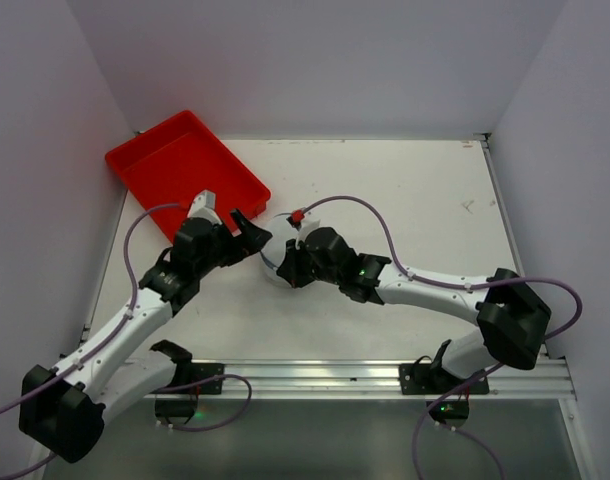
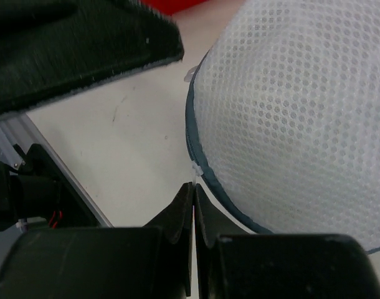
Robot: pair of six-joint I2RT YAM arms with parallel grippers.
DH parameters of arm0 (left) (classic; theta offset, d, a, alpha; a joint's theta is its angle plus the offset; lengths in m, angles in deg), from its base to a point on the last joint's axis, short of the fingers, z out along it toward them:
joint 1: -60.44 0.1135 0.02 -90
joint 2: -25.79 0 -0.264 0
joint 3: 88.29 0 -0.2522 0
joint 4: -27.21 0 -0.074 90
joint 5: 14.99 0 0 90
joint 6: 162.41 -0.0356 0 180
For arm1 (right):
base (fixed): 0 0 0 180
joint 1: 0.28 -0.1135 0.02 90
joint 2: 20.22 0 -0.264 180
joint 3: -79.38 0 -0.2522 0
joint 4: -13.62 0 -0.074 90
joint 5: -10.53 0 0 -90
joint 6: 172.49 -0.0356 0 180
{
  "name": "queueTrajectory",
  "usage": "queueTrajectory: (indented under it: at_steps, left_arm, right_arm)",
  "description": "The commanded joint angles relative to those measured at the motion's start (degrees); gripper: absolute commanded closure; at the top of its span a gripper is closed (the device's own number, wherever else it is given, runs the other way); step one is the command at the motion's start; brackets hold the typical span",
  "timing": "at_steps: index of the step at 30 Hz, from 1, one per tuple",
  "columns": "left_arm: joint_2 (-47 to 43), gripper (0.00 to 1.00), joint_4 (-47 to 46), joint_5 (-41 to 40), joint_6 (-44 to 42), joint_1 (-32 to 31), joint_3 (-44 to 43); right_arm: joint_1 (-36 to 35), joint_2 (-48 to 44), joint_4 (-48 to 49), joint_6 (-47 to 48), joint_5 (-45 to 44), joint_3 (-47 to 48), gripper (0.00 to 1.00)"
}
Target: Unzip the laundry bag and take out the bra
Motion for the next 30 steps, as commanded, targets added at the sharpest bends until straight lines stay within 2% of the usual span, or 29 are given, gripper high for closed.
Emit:
queueTrajectory:
  at_steps: [1, 8, 11, 14, 15, 18, 22, 26, 30]
  left_arm:
    - [-1.79, 0.1, 0.97, 0.58, 7.54, -0.47, 4.84]
    - [4.7, 0.26, -3.77, 0.41, 9.39, -4.96, 4.42]
    - [7.35, 0.39, -5.71, 0.33, 9.48, -6.19, 3.18]
    - [8.49, 0.68, -7.03, -0.11, 9.31, -6.37, 2.57]
    - [8.58, 0.85, -7.12, -0.37, 9.05, -6.45, 2.3]
    - [9.11, 1.0, -6.43, -0.9, 7.38, -5.84, 1.42]
    - [9.64, 1.0, -5.02, -0.55, 4.75, -3.82, 0.1]
    - [10.34, 1.0, -5.37, -0.2, 1.23, -2.85, -1.65]
    - [13.32, 1.0, -5.89, 4.62, -4.83, -0.23, -4.55]
  right_arm:
    - [-0.01, 0.17, 4.0, -1.19, 0.64, 1.94, 1.0]
    - [-0.1, 0.0, 3.56, -1.01, 0.55, 1.5, 1.0]
    - [-0.1, -0.53, 3.39, -0.92, 0.11, 0.98, 1.0]
    - [-0.01, -1.4, 2.69, -0.84, -0.41, -0.16, 1.0]
    - [-0.1, -1.84, 2.16, -0.75, -0.76, -0.52, 1.0]
    - [-0.01, -4.48, 0.14, -0.31, -2.52, -3.24, 1.0]
    - [0.08, -10.88, -3.98, 1.53, -7.08, -8.58, 1.0]
    - [2.09, -15.8, -7.06, 1.62, -7.36, -11.85, 1.0]
    - [4.56, -18.37, -10.66, 2.85, -8.32, -12.3, 1.0]
